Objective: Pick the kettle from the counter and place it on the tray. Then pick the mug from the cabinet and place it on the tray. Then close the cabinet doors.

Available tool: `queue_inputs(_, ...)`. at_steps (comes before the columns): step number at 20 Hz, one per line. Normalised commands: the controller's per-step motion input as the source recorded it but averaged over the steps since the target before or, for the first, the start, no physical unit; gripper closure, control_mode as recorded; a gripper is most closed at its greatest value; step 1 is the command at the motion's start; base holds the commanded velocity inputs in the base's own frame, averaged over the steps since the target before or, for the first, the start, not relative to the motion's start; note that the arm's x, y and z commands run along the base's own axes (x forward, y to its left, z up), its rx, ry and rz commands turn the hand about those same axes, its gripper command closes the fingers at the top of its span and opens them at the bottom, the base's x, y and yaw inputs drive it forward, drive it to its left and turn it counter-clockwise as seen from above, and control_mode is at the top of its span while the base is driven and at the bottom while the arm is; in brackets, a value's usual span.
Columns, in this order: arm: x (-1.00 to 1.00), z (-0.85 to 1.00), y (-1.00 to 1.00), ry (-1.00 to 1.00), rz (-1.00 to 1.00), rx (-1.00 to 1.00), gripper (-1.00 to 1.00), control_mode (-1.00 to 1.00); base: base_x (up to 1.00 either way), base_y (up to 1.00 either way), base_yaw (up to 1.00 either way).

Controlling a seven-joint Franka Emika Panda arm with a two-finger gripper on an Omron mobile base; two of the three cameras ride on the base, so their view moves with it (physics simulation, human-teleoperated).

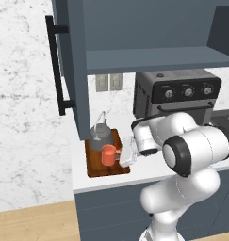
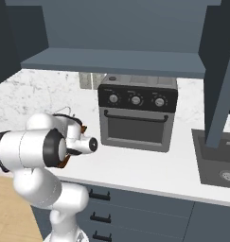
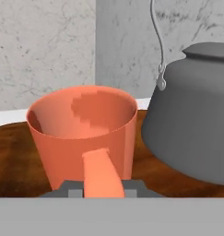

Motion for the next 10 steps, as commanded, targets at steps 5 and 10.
queue_inputs(5,0.0,-0.04,0.0,0.01,0.0,0.0,-1.0,-1.0,0.0,0.0,0.0)
queue_inputs(10,0.0,0.0,0.0,-0.02,0.01,0.0,-1.0,-1.0,0.0,0.0,0.0)
